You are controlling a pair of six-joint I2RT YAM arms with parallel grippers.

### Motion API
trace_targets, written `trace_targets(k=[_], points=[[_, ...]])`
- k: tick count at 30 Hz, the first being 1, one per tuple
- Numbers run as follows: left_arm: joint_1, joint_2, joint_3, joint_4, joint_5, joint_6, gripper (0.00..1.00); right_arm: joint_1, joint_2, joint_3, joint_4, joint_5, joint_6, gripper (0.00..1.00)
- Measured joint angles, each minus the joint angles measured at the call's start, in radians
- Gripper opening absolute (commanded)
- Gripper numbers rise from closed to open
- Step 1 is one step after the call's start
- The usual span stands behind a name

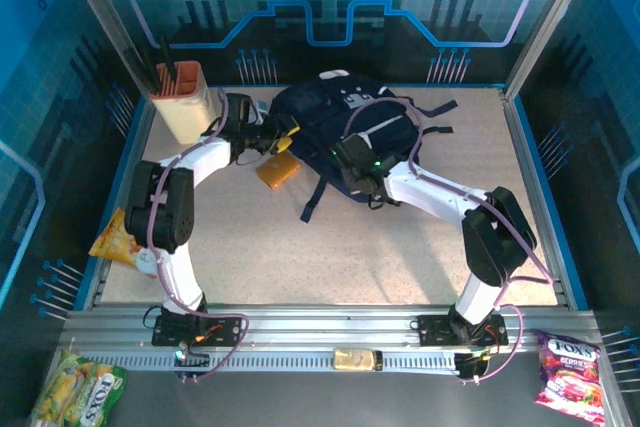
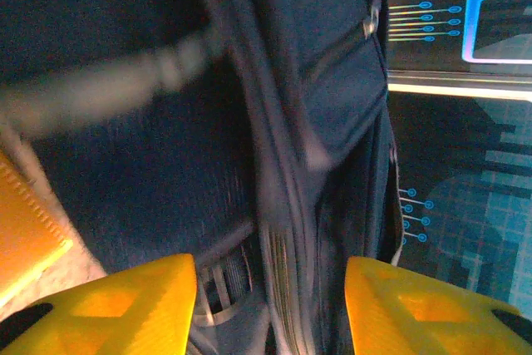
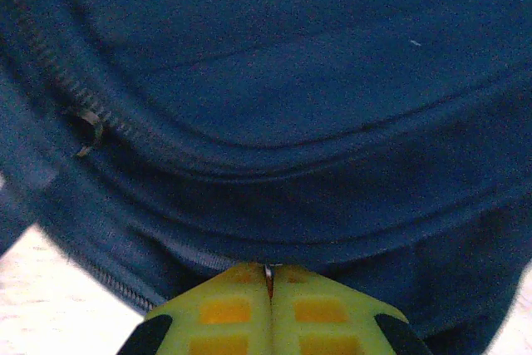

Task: Pack books, pencil case, and school supplies into a backpack

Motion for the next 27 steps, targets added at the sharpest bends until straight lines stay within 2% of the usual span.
trace_targets(k=[6, 12, 18, 22, 27], points=[[-0.003, -0.149, -0.177, 0.079, -0.011, -0.048, 0.55, 0.030, 0.039, 0.041, 0.091, -0.168, -0.027, 0.00], [-0.021, -0.153, -0.279, 0.208, 0.010, -0.164, 0.48, 0.030, 0.048, 0.042, 0.133, -0.277, -0.024, 0.00], [-0.060, -0.105, -0.283, 0.319, 0.019, -0.243, 0.42, 0.030, 0.058, 0.048, 0.146, -0.333, -0.011, 0.00], [-0.061, -0.072, -0.285, 0.358, 0.026, -0.277, 0.33, 0.030, 0.059, 0.048, 0.147, -0.344, -0.004, 0.00], [-0.061, -0.069, -0.312, 0.388, 0.010, -0.294, 0.27, 0.030, 0.059, 0.048, 0.148, -0.352, 0.008, 0.00]])
